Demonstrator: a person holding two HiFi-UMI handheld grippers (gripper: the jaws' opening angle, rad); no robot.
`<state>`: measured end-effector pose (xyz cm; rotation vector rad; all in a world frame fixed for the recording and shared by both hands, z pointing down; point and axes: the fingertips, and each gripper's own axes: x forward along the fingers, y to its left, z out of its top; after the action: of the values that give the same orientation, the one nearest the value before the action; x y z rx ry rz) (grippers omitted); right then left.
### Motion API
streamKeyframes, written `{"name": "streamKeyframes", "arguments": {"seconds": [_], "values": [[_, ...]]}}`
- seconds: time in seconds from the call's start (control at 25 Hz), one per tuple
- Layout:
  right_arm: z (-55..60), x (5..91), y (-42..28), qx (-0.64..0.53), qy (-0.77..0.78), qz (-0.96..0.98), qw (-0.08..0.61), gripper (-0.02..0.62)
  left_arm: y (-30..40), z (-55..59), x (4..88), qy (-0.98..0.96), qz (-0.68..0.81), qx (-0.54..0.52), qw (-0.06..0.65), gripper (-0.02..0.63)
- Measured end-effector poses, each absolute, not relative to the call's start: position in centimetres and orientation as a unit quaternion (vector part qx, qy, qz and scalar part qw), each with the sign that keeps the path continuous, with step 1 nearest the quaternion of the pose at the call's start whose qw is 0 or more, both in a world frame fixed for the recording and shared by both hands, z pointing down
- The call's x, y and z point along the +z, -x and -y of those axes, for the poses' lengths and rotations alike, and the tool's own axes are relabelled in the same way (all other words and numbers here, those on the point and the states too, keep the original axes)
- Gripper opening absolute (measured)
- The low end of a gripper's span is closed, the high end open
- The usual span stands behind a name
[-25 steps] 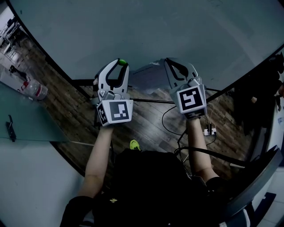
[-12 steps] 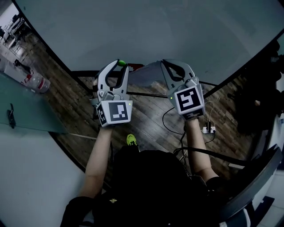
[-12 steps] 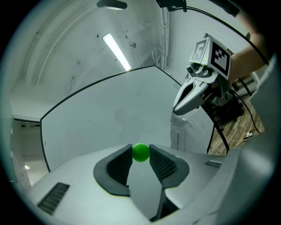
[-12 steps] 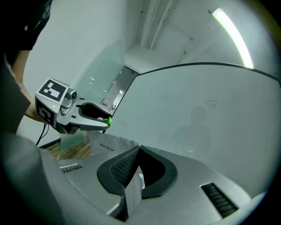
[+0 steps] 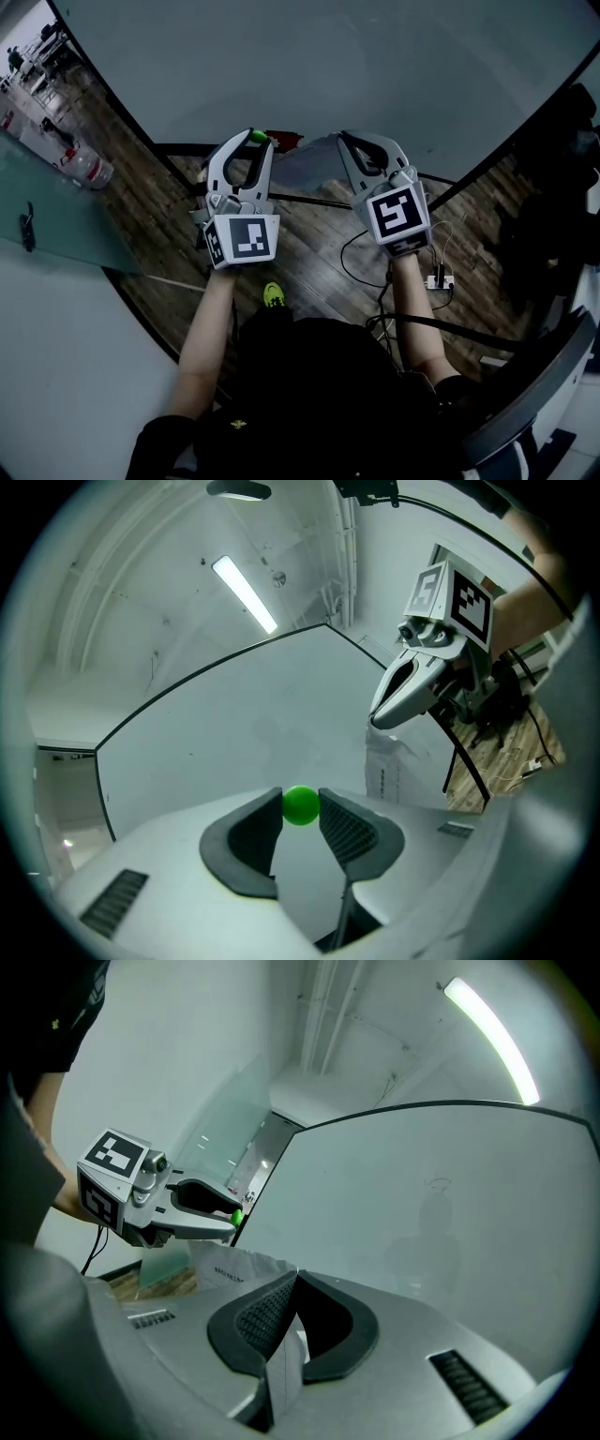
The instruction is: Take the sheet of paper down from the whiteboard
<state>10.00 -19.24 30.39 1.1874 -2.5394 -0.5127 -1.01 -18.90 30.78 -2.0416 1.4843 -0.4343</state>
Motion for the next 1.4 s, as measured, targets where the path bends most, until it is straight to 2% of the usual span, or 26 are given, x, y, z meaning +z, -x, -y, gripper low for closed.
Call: {"name": "streamKeyframes", "arguments": {"seconds": [0.92, 1.4], "values": [[10.5, 31.9, -15.0, -0.158, -0.373, 0.906, 0.120, 0.017, -3.9, 9.0, 32.3, 0.748, -0.571, -0.189, 0.281, 0.143], [9.5, 32.3, -13.7, -0.144, -0.365, 0.913, 0.114, 0.017, -2.6, 7.1, 33.2, 0.754, -0.566, -0.189, 0.274, 0.143]]}}
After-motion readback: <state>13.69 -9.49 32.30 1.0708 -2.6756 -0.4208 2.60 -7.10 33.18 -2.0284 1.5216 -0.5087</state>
